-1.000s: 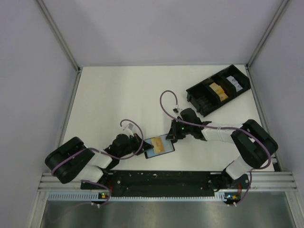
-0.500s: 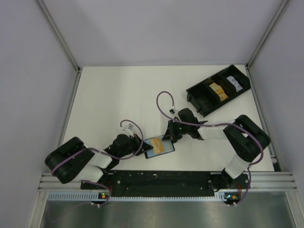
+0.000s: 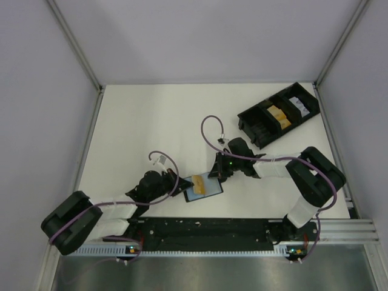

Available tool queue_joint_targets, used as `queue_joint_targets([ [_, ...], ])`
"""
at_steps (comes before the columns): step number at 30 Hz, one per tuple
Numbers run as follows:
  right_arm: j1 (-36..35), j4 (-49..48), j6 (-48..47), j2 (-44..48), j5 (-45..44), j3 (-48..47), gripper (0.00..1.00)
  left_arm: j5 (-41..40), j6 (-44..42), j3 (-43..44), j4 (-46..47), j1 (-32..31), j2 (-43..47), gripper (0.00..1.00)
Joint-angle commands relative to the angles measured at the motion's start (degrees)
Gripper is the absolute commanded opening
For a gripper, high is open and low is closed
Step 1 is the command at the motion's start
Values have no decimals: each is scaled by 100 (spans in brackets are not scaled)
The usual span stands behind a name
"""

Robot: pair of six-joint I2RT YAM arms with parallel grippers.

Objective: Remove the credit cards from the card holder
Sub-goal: Remove the credit card from the card holder.

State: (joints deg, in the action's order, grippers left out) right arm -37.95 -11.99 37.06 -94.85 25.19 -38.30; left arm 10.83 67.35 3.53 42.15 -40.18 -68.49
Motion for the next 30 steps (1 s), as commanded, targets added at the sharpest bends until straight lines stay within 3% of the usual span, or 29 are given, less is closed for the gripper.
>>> queue_joint_targets([
  [1,95,434,-278,45,-542,60,5,-344,-108,-784,-584,37,625,0],
  [6,95,408,-278,54,-462,42,5,-468,-301,-609,-1304,37,1057,0],
  [15,95,478,-304,160,-410,-45,6,-450,-416,-406,-1666,37,987,0],
  [22,95,487,-304,160,-357,-107,6,-283,-600,-125,-1657,37,837,22],
  [25,95,496,-313,160,-357,-107,6,-274,-776,16,-1780,37,916,26],
  [30,95,496,-322,151,-348,-98,6,-564,-1031,244,-2044,37,1118,46],
])
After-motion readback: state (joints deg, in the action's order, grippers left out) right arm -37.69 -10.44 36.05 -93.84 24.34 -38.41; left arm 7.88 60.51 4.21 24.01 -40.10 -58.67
